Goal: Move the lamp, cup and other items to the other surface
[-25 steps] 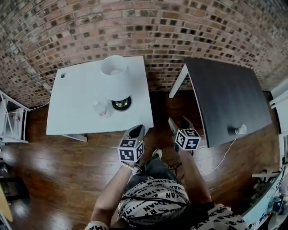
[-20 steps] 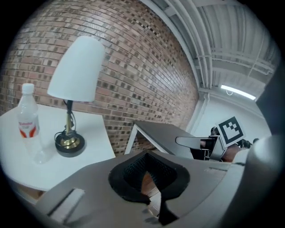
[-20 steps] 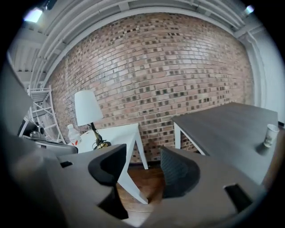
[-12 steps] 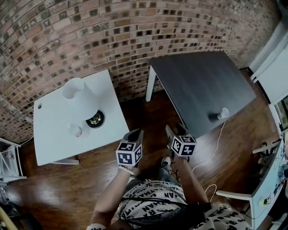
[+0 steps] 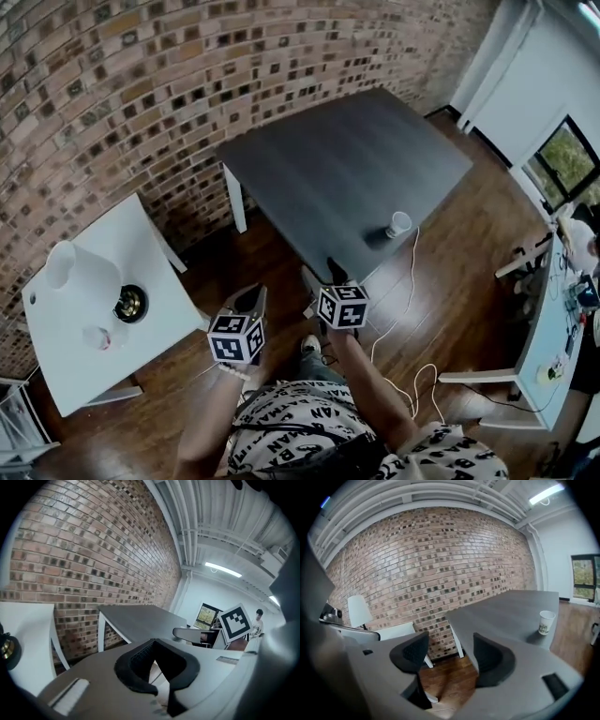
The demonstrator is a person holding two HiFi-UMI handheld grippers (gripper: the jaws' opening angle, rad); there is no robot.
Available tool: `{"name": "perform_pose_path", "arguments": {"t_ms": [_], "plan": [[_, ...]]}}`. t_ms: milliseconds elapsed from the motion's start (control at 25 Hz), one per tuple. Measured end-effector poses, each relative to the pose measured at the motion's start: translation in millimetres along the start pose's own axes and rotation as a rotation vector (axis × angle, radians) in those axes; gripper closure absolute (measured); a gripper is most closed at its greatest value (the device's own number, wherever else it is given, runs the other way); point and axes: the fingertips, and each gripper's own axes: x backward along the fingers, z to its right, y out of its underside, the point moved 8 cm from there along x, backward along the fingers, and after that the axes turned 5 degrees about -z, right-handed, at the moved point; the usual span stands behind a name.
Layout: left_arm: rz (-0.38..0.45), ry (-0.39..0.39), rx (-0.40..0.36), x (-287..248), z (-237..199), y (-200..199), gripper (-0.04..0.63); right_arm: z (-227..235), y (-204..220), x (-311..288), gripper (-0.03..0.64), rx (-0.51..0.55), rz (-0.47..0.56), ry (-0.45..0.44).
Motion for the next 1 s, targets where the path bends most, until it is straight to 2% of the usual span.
{"name": "perform_pose_path", "arguments": {"t_ms": [80, 120, 200, 280, 520, 560, 840, 1000], "plan": [[-0.007, 0.017, -0.027, -20.3, 14.6, -6.8, 0.592, 24.4, -3.2, 1.8, 0.292, -0.035, 0.007, 0.025], [-0.011, 0.026, -0.040, -30.4, 21.4, -10.4, 0.592, 36.4, -4.8, 2.1, 0.256, -0.052, 0.009, 0.037], [-0.024, 0.045, -0.066, -50.8, 33.9, -16.6, 0.592, 59.8, -7.3, 1.4, 0.255, -0.079, 0.012, 0.059], [-0.037, 0.065, -0.089, -72.2, 46.5, -21.1, 0.594, 83.8, -8.4, 0.8, 0.224, -0.099, 0.012, 0.083], [-0.077, 0.124, -0.124, -135.1, 83.6, -30.9, 0.593, 159.6, -8.0, 3.2, 0.220, -0.135, 0.006, 0.183], [-0.086, 0.136, -0.127, -145.7, 88.6, -31.1, 0.594, 172.2, -6.7, 2.6, 0.174, -0.133, -0.003, 0.204], [-0.141, 0.196, -0.142, -215.8, 129.9, -31.6, 0.593, 270.1, -3.0, 0.8, 0.173, -0.158, -0.045, 0.326], [-0.164, 0.205, -0.154, -248.2, 145.1, -32.9, 0.593, 310.3, -3.2, -6.0, 0.158, -0.176, -0.065, 0.363]]}}
